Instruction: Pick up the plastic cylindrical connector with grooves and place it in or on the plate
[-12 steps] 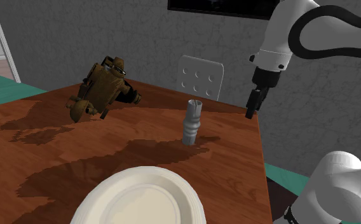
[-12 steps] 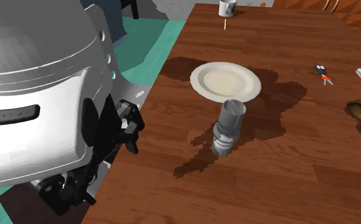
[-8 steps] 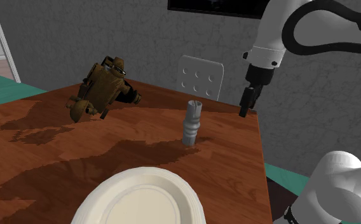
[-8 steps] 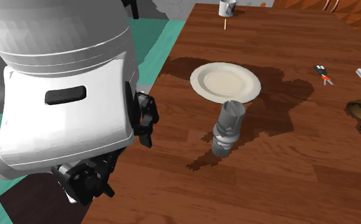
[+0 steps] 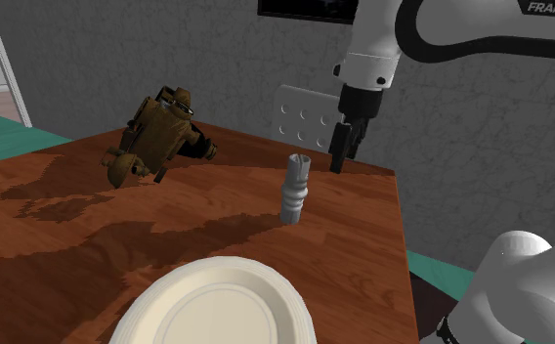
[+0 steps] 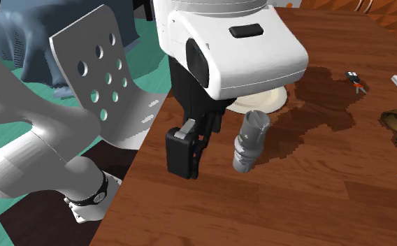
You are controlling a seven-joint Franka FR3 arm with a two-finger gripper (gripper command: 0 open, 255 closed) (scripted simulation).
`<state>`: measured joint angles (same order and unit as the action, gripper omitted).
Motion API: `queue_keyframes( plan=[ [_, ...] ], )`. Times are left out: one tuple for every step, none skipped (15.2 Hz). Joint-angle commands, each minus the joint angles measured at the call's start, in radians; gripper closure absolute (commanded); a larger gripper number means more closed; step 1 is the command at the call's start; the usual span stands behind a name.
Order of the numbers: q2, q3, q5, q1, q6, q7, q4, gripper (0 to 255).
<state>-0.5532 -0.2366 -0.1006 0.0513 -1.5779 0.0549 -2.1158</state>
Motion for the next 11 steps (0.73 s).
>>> queue_keyframes(
  plan=[
    [0.060, -0.033, -0.004, 0.008, 0.010, 0.025, 0.072, 0],
    [0.090, -0.049, -0.004, 0.012, 0.012, 0.038, 0.106, 0],
    [0.121, -0.065, -0.003, 0.016, 0.015, 0.051, 0.141, 0],
    [0.153, -0.082, -0.001, 0.019, 0.019, 0.064, 0.177, 0],
    [0.185, -0.098, 0.002, 0.023, 0.023, 0.078, 0.214, 0],
    [0.218, -0.115, 0.007, 0.027, 0.028, 0.092, 0.252, 0],
    [0.252, -0.132, 0.013, 0.031, 0.034, 0.107, 0.292, 0],
    [0.257, -0.134, 0.014, 0.032, 0.035, 0.109, 0.298, 0],
    [0.253, -0.134, 0.013, 0.033, 0.022, 0.108, 0.281, 0],
    [0.249, -0.134, 0.012, 0.033, 0.008, 0.107, 0.263, 0],
    [0.246, -0.134, 0.011, 0.034, -0.005, 0.106, 0.247, 0]
  ],
)
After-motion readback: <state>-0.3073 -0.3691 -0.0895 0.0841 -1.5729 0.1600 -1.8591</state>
